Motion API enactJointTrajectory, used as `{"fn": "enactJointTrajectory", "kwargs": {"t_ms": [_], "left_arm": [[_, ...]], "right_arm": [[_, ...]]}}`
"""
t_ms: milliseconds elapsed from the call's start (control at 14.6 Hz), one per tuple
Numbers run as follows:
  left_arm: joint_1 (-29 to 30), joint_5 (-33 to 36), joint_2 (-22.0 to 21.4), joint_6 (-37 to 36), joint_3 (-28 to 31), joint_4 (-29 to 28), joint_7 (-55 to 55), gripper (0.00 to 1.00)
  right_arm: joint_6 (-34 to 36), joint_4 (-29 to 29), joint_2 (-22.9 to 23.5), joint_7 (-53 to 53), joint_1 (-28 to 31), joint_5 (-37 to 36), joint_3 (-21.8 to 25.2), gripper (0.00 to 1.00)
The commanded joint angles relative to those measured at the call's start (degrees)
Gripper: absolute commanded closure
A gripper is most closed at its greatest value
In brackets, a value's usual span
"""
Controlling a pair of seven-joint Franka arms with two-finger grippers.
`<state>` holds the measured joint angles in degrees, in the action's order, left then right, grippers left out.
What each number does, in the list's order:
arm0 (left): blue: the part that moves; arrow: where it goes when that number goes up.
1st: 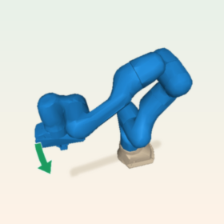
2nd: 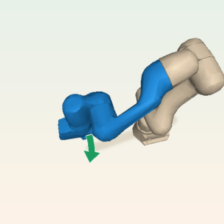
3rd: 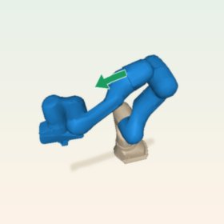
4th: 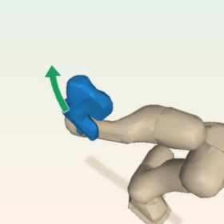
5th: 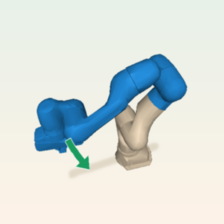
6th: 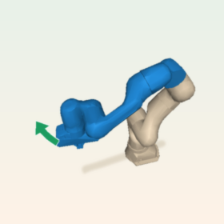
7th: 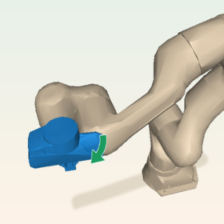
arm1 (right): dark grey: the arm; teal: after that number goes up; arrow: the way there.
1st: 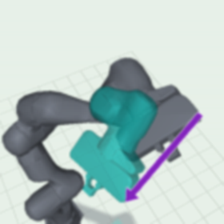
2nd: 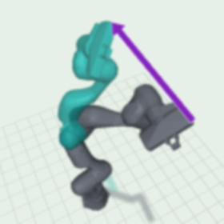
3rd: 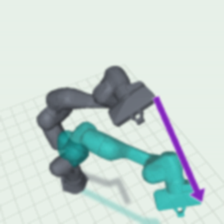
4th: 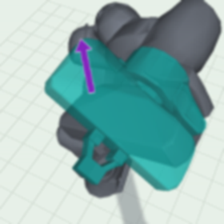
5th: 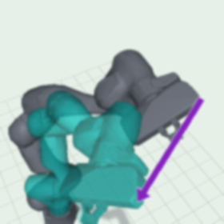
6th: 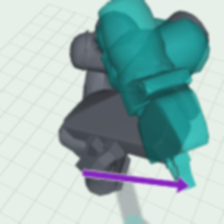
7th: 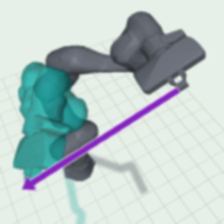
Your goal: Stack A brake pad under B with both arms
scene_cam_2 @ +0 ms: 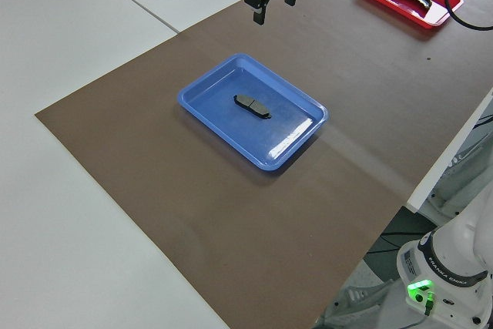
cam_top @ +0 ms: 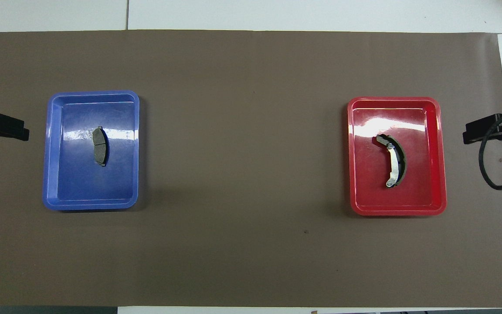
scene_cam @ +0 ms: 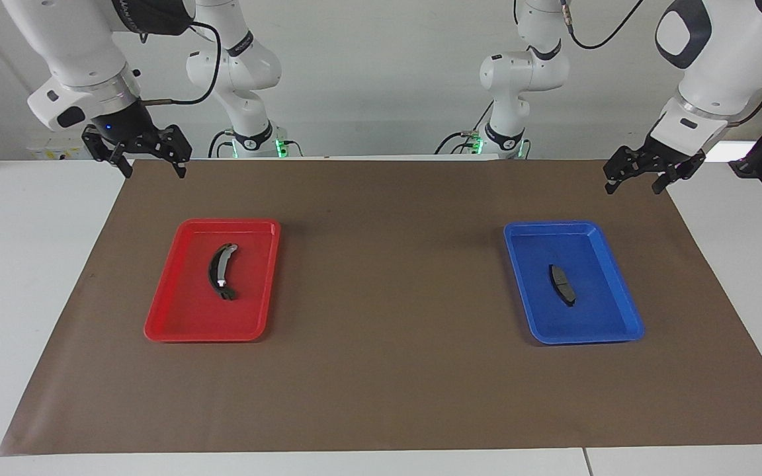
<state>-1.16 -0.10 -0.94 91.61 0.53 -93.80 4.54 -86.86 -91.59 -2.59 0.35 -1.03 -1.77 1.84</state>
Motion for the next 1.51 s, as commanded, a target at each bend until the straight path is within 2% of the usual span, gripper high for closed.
{"fn": "enactJointTrajectory", "kwargs": {"t_ms": [0, 274, 411, 685, 890, 1233, 1438], "left_arm": [[-0.25, -0.16, -2.05, 0.76, 0.17, -2.53, 0.64, 0.01], [-0.42, -0.08, -2.75, 2.42, -0.09, -4.1, 0.46, 0.01], [-0.42, -0.08, -4.77, 8.38, -0.18, -10.15, 0.38, 0.01], [-0.51, -0.08, -4.34, 18.49, -0.35, -18.77, -1.72, 0.02], [-2.18, -0.08, -1.54, 26.14, -0.35, -23.7, -4.27, 0.02], [-3.67, -0.08, 6.29, 35.02, -0.27, -25.55, -5.5, 0.02], [-3.59, -0.08, 7.52, 41.52, -0.27, -29.24, -5.86, 0.02]], "right_arm": [[-1.12, -1.22, -0.93, 0.26, 0.85, 0.62, -0.43, 0.0], [-1.12, -1.22, -0.84, 0.26, 0.77, 0.62, -0.34, 0.0], [-1.03, -1.22, -0.93, 0.26, 0.77, 0.62, -0.34, 0.0], [-1.03, -1.31, -0.93, 0.26, 0.77, 0.62, -0.43, 0.0], [-1.03, -1.31, -0.93, 0.26, 0.77, 0.62, -0.43, 0.0], [-1.03, -1.31, -0.93, 0.35, 0.85, 0.62, -0.43, 0.0], [-1.03, -1.31, -0.93, 0.26, 0.77, 0.62, -0.43, 0.0]]}}
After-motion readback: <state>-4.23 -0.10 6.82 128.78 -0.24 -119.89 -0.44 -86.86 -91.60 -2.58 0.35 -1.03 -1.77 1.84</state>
